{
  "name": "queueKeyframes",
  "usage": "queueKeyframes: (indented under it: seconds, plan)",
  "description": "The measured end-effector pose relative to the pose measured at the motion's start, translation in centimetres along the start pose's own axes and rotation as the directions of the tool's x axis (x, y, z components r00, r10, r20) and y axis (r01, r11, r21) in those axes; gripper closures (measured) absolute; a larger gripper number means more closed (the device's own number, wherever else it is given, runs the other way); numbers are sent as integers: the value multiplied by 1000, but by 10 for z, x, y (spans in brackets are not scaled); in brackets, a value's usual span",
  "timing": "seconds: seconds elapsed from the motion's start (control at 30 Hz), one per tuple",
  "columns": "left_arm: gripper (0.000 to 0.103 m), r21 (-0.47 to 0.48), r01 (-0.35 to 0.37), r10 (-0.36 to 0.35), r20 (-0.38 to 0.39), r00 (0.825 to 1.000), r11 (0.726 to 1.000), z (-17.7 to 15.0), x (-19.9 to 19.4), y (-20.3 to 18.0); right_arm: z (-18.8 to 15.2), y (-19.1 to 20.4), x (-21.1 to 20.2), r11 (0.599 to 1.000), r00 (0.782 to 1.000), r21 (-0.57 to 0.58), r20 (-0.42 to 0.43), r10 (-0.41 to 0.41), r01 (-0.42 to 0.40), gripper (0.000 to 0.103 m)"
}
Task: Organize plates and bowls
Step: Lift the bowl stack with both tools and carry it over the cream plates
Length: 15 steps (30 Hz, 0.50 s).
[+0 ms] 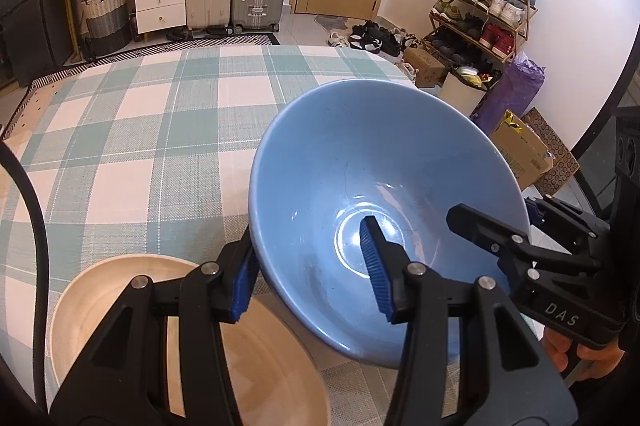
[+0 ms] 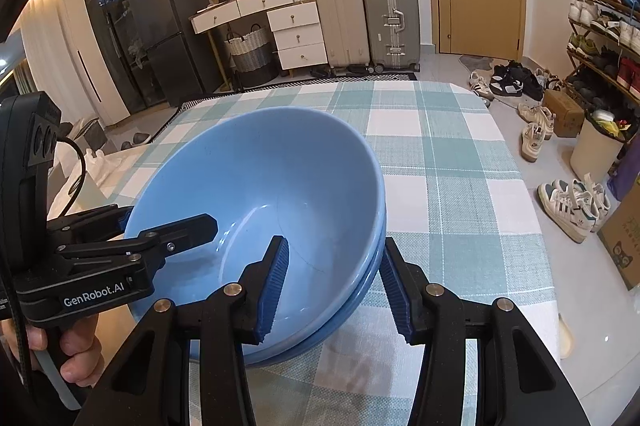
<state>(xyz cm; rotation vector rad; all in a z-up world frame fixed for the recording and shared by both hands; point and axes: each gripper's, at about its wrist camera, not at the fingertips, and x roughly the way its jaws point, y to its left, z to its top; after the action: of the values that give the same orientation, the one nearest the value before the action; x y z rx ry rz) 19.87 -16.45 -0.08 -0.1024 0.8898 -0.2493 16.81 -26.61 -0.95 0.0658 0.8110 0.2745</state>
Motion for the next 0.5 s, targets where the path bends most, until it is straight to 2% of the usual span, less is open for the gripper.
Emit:
queueKeyframes:
  seconds: [0.5]
  plan:
    - [58, 2, -15, 15, 60, 998, 1000, -7, -42, 3, 1, 17, -21, 1000, 999, -27, 36, 6, -5, 55]
